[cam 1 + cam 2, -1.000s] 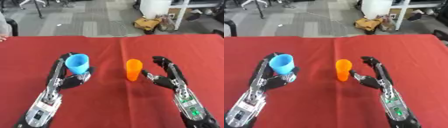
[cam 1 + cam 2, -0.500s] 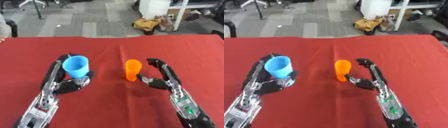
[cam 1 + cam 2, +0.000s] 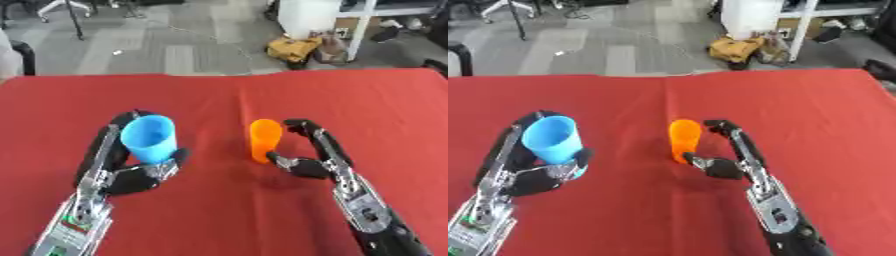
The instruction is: Pour the contents of one cup into another cup.
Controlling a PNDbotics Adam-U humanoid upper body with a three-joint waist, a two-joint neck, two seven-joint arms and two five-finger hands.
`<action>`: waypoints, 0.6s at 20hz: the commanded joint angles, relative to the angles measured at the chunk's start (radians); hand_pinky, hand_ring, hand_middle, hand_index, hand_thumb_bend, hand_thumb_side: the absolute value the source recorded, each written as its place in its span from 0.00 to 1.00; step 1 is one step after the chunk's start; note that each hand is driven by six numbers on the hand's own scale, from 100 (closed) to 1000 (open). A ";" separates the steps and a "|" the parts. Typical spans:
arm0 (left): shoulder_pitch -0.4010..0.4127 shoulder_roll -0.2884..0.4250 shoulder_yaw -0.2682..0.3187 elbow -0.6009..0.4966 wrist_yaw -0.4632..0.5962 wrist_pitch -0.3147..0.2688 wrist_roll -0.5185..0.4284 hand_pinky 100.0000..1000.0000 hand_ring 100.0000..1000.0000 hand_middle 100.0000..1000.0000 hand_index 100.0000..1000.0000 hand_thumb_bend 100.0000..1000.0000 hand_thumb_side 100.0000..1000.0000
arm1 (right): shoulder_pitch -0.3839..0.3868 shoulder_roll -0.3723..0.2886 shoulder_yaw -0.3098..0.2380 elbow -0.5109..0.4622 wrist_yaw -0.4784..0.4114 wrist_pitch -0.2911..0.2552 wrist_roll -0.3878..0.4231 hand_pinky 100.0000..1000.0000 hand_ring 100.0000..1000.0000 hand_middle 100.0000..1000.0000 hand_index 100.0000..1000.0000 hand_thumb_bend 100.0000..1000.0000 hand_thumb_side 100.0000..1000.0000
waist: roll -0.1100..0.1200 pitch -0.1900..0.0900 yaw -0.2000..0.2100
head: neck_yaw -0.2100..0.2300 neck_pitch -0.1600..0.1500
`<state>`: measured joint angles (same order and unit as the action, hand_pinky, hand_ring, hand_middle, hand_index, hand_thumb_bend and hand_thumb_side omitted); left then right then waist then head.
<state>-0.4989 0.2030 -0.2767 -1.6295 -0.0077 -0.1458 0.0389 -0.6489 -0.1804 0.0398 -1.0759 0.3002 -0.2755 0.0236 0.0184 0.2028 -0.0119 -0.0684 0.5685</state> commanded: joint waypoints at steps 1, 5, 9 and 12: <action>-0.005 0.016 0.000 -0.033 0.008 0.001 -0.008 0.41 0.27 0.31 0.58 0.48 0.00 | -0.034 -0.018 0.006 0.014 0.014 -0.005 0.007 0.94 0.83 0.80 0.80 0.53 0.15 | 0.002 -0.020 0.003 | -0.005 -0.006; 0.000 0.013 0.000 -0.035 0.011 0.003 -0.011 0.41 0.27 0.31 0.58 0.48 0.00 | -0.054 -0.013 0.009 0.039 0.022 -0.009 0.012 0.94 0.83 0.80 0.80 0.53 0.15 | 0.004 -0.022 0.005 | -0.009 -0.006; 0.001 0.012 0.000 -0.036 0.011 0.003 -0.012 0.41 0.27 0.31 0.58 0.48 0.00 | -0.064 -0.012 0.006 0.052 0.025 -0.012 0.005 0.94 0.83 0.80 0.81 0.53 0.15 | 0.005 -0.023 0.006 | -0.011 -0.006; 0.002 0.012 0.000 -0.035 0.011 0.003 -0.012 0.41 0.27 0.31 0.58 0.49 0.00 | -0.069 -0.013 0.002 0.060 0.026 -0.007 -0.007 0.94 0.83 0.80 0.82 0.53 0.15 | 0.004 -0.024 0.005 | -0.013 -0.007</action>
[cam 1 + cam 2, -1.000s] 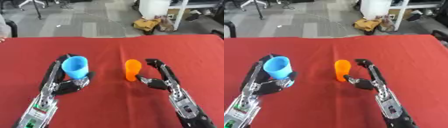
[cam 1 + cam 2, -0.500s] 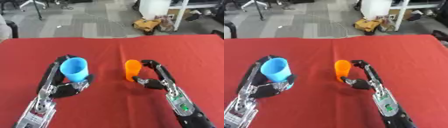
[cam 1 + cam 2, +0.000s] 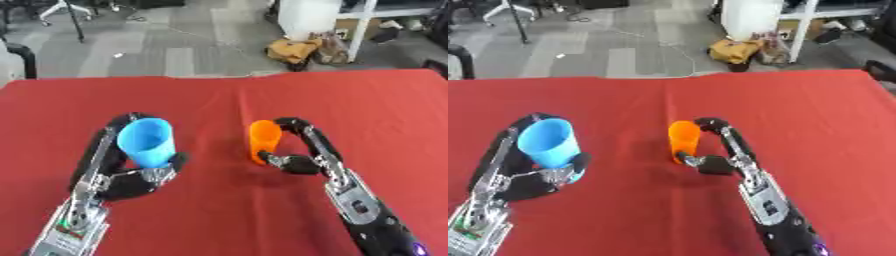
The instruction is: Pour the contents of one cup into another cup.
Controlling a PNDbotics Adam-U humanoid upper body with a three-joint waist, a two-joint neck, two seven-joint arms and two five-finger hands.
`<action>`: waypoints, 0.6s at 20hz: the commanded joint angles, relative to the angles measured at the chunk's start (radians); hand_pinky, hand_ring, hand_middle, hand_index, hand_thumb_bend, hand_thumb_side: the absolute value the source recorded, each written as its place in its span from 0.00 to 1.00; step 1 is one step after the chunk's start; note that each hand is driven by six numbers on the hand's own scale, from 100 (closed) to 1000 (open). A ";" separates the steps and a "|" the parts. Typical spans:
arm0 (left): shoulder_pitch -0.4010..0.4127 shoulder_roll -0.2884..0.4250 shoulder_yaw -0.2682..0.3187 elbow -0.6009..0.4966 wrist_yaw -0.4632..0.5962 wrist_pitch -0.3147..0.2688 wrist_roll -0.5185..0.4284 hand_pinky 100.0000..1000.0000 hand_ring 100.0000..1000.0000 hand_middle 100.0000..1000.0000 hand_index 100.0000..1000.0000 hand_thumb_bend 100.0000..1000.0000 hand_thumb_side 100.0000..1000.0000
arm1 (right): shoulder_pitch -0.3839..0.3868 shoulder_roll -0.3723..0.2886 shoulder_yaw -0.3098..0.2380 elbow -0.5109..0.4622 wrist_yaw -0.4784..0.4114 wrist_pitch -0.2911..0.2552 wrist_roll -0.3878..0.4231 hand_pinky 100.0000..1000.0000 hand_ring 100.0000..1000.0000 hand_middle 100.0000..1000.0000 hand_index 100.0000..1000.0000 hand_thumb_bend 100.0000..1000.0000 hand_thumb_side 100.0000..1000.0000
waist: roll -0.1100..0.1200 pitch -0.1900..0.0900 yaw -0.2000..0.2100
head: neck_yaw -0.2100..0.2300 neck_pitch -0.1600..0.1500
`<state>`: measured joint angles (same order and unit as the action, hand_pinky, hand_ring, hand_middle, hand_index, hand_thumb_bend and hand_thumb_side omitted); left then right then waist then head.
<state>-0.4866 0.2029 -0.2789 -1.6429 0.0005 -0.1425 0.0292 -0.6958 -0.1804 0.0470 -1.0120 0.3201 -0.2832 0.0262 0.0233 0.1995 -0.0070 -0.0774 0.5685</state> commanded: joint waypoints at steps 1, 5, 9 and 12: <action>-0.010 0.011 0.002 -0.020 0.002 0.000 -0.002 0.41 0.27 0.31 0.58 0.49 0.00 | -0.024 -0.014 -0.007 0.001 0.008 0.005 -0.014 0.94 0.83 0.80 0.82 0.53 0.15 | -0.001 -0.020 0.001 | -0.004 -0.007; -0.009 0.011 0.002 -0.013 0.001 0.001 -0.002 0.41 0.27 0.31 0.58 0.49 0.00 | -0.029 -0.015 -0.016 0.023 0.004 0.019 -0.032 0.93 0.82 0.79 0.82 0.53 0.15 | -0.001 -0.021 0.003 | -0.009 -0.009; -0.009 0.010 0.001 -0.010 0.000 0.001 -0.001 0.41 0.27 0.31 0.58 0.49 0.00 | -0.038 -0.019 -0.022 0.048 0.005 0.027 -0.040 0.93 0.82 0.79 0.82 0.53 0.15 | -0.001 -0.022 0.005 | -0.011 -0.010; -0.010 0.009 0.001 -0.008 -0.002 0.001 -0.001 0.41 0.27 0.31 0.58 0.49 0.00 | -0.047 -0.019 -0.021 0.068 0.009 0.027 -0.037 0.93 0.82 0.79 0.82 0.54 0.16 | -0.001 -0.022 0.005 | -0.012 -0.011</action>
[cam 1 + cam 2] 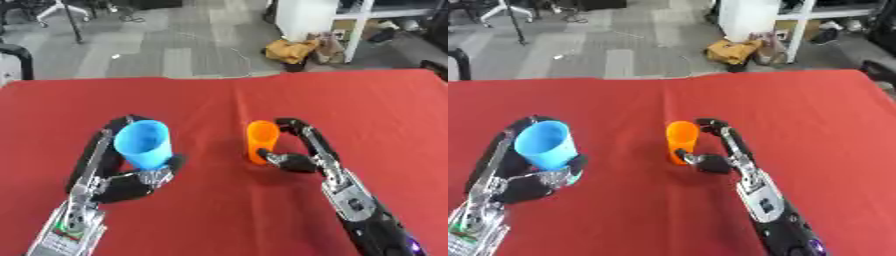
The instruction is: Pour the contents of one cup into another cup.
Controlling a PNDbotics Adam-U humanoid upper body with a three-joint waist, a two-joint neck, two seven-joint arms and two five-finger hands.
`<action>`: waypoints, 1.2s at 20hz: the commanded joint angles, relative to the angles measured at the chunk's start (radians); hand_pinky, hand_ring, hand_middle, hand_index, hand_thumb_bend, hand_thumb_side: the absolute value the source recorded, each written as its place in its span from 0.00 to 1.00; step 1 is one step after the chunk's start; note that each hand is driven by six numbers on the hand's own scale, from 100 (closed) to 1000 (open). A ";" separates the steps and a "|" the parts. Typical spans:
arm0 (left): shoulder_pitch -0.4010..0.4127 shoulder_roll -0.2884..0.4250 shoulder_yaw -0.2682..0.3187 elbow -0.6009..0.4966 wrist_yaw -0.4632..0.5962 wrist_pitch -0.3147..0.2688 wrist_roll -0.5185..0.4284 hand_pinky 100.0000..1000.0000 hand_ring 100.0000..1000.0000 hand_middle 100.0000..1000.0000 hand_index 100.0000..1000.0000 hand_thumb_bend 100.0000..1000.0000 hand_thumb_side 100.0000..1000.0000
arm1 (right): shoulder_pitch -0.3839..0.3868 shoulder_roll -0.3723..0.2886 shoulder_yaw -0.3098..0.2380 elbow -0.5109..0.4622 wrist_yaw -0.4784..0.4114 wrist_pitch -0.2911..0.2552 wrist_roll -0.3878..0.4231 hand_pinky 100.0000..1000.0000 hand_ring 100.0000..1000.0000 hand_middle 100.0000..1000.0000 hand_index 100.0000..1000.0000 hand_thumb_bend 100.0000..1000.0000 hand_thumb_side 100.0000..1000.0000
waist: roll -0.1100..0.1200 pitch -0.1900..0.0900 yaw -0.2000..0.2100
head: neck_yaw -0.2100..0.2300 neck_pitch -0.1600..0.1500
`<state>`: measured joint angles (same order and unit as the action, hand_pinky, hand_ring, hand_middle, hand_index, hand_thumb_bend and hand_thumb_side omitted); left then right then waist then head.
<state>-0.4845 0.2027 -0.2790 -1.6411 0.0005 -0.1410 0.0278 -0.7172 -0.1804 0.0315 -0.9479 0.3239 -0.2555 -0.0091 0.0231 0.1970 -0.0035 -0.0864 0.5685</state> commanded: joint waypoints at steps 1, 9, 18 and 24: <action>-0.012 0.009 0.001 -0.010 -0.002 -0.001 0.001 0.41 0.27 0.31 0.58 0.49 0.00 | -0.030 -0.019 -0.004 0.010 0.008 -0.002 0.001 0.93 0.82 0.79 0.82 0.54 0.16 | -0.001 -0.020 0.002 | -0.003 -0.011; -0.011 0.006 -0.002 -0.009 -0.005 -0.001 0.001 0.41 0.27 0.31 0.58 0.49 0.00 | -0.065 -0.005 0.012 0.054 0.031 -0.014 0.033 0.93 0.82 0.78 0.82 0.55 0.15 | 0.002 -0.022 0.005 | -0.008 -0.011; -0.011 0.003 -0.005 -0.011 -0.003 0.001 0.000 0.41 0.27 0.31 0.58 0.49 0.00 | -0.099 0.019 0.026 0.111 0.060 -0.026 0.061 0.92 0.82 0.78 0.83 0.55 0.15 | 0.004 -0.024 0.010 | -0.016 -0.011; -0.012 0.000 -0.007 -0.015 -0.002 0.002 0.000 0.41 0.27 0.31 0.58 0.49 0.00 | -0.116 0.039 0.029 0.142 0.076 -0.034 0.068 0.91 0.80 0.76 0.81 0.55 0.14 | 0.007 -0.025 0.013 | -0.021 -0.010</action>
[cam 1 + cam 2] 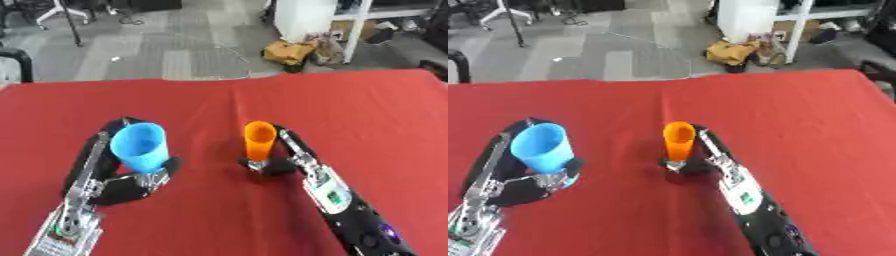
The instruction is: Pour the contents of one cup into another cup.
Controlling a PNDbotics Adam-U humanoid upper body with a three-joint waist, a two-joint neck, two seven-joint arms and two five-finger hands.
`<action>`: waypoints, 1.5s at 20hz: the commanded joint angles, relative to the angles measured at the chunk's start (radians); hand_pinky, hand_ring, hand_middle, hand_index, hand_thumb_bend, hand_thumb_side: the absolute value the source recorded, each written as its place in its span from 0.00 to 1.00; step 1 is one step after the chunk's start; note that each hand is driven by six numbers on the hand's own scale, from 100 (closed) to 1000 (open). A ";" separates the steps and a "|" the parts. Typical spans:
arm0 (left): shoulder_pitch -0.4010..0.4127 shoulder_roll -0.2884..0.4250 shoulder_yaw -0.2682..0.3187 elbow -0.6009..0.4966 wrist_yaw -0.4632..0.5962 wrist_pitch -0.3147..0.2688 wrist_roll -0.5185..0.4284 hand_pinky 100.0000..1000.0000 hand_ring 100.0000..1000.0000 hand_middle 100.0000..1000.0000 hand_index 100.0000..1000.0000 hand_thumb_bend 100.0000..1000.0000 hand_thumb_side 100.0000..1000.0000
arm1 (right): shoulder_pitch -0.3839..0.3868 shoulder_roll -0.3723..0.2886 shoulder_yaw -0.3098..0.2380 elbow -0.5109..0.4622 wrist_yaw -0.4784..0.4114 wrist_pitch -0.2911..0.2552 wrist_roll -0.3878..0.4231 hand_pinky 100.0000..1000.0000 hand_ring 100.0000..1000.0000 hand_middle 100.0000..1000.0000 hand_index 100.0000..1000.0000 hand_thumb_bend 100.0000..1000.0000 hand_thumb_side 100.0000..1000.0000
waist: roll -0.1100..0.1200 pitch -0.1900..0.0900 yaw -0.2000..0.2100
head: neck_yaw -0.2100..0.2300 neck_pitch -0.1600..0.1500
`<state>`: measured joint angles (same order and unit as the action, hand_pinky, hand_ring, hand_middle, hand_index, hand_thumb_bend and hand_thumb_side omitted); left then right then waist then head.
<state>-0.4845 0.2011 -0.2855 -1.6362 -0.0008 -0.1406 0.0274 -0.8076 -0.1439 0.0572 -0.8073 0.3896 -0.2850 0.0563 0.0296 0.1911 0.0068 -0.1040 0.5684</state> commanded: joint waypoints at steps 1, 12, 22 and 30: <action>-0.012 0.001 -0.001 -0.020 0.000 0.002 0.001 0.41 0.27 0.31 0.58 0.50 0.00 | -0.028 0.006 0.003 0.004 0.012 -0.006 0.001 0.91 0.79 0.74 0.80 0.55 0.14 | 0.001 -0.019 0.002 | -0.004 -0.010; -0.012 -0.002 -0.002 -0.022 0.002 0.004 0.004 0.41 0.27 0.31 0.58 0.50 0.00 | -0.043 0.041 -0.001 0.028 0.036 0.004 -0.061 0.85 0.58 0.55 0.71 0.46 0.04 | 0.004 -0.020 0.003 | -0.010 -0.011; -0.010 -0.002 -0.001 -0.026 0.004 0.006 0.009 0.41 0.26 0.30 0.58 0.50 0.00 | -0.038 0.054 -0.003 0.028 0.048 0.017 -0.153 0.71 0.35 0.33 0.44 0.27 0.00 | 0.007 -0.023 0.001 | -0.012 -0.013; -0.022 0.019 0.012 -0.039 0.006 0.015 0.016 0.41 0.26 0.30 0.58 0.50 0.00 | -0.016 0.052 0.020 -0.064 0.000 0.015 -0.164 0.68 0.30 0.27 0.39 0.24 0.00 | 0.006 -0.025 -0.001 | -0.010 -0.015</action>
<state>-0.4879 0.1982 -0.2862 -1.6508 0.0031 -0.1282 0.0397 -0.8076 -0.0905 0.0706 -0.8313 0.4034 -0.2683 -0.1125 0.0358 0.1852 0.0063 -0.1158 0.5678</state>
